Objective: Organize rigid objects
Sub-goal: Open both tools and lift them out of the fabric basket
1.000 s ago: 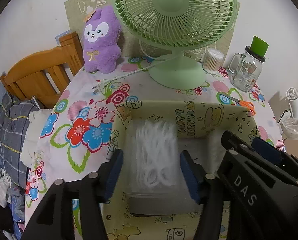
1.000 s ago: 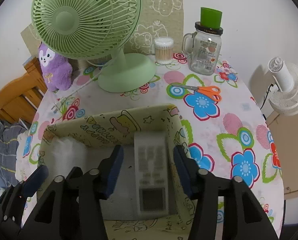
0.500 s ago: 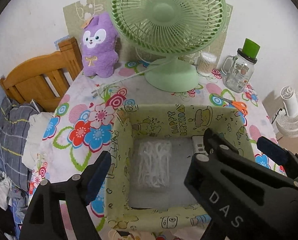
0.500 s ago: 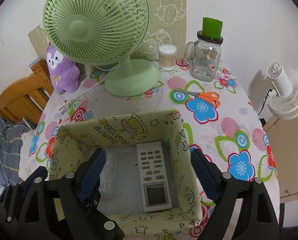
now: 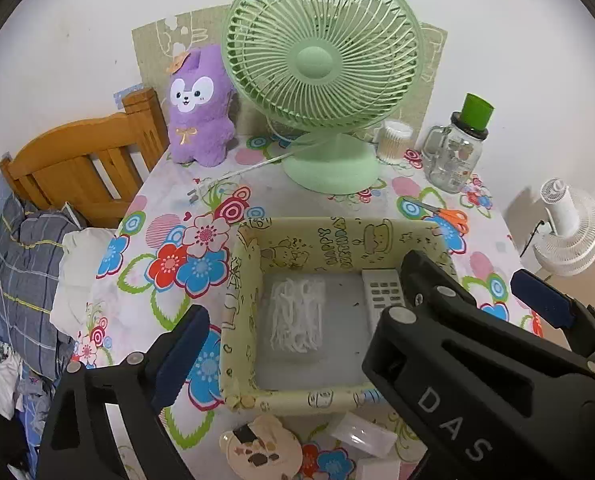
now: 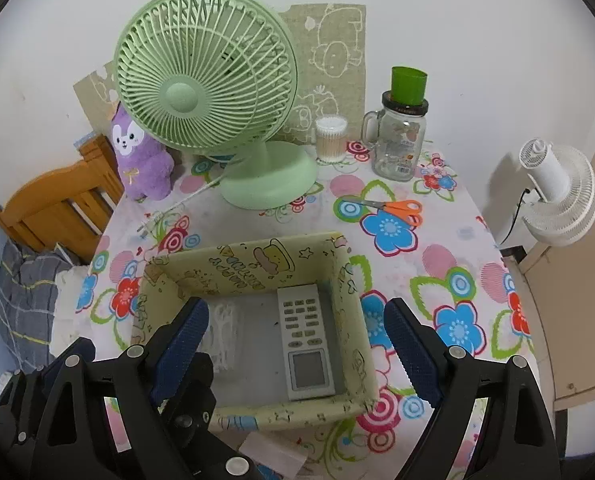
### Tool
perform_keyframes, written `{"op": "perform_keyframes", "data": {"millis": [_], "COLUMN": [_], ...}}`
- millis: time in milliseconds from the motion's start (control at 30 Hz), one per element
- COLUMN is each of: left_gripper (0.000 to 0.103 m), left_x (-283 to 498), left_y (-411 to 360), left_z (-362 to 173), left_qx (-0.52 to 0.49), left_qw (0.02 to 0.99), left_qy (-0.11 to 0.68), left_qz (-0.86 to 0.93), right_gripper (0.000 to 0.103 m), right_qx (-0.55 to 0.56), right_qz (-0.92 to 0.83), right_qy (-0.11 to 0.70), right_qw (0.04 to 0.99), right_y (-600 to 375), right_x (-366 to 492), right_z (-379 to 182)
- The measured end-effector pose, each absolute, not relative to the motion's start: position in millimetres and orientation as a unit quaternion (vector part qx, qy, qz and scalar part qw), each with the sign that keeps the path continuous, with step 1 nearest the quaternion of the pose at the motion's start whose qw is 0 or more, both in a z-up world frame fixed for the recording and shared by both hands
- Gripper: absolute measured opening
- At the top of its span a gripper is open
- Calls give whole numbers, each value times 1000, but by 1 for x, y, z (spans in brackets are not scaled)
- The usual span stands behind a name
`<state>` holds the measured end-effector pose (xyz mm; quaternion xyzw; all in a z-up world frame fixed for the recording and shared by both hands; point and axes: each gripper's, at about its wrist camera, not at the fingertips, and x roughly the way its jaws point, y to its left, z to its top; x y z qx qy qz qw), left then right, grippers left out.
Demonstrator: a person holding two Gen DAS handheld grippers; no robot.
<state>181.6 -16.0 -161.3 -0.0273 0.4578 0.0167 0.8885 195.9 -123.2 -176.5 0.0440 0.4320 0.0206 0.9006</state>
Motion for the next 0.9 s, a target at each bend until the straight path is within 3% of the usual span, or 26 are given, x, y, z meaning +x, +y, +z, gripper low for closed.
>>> {"op": "perform_keyframes", "data": {"millis": [900], "left_gripper": [99], "left_x": [115], "left_y": [-26], "left_z": [-123], "left_qx": [-5], "left_qw": [896], "left_qy": [443], "left_qz": [-7], "right_gripper": [91], "right_qx": [20], "right_qz": [17], "right_qy": [416], "right_qw": [909], "right_y": [-131], "right_x": [124], "right_z": [-137]}}
